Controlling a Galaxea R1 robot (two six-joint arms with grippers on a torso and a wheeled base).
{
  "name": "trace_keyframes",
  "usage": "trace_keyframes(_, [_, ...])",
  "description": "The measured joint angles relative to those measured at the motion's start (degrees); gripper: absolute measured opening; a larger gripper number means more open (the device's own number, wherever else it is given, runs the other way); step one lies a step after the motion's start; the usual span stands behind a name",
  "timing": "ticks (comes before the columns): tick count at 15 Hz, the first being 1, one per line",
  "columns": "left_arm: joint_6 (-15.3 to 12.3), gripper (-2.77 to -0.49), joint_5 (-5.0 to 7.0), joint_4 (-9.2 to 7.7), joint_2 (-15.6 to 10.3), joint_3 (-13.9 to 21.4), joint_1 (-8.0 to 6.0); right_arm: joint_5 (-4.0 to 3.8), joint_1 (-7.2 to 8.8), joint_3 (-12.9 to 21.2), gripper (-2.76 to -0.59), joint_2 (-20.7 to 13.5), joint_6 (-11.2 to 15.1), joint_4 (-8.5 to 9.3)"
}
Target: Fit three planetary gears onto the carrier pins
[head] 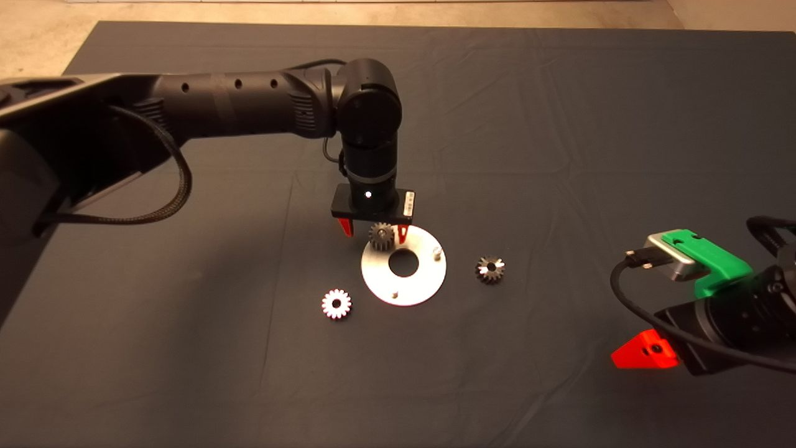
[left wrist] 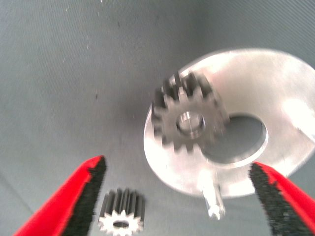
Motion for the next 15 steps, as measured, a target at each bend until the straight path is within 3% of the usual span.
trace_keyframes(6, [-5.8, -0.92, 0.0, 0.0, -6.4, 10.8, -0.28, 0.0, 0.0, 0.0, -0.63, 0.0, 0.0, 0.0])
trace_keyframes(7, [-7.0, -0.81, 0.01, 0.0, -7.6, 12.4, -0.28, 0.0, 0.0, 0.0, -0.63, 0.0, 0.0, 0.02])
trace_keyframes(11, [-9.9, -0.78, 0.01, 0.44, -11.5, 16.6, -0.28, 0.0, 0.0, 0.0, -0.63, 0.0, 0.0, 0.0])
trace_keyframes(15, [-14.5, -0.78, 0.01, 2.05, -13.1, 19.7, -0.26, 0.0, 0.0, 0.0, -0.63, 0.1, 0.0, 0.0])
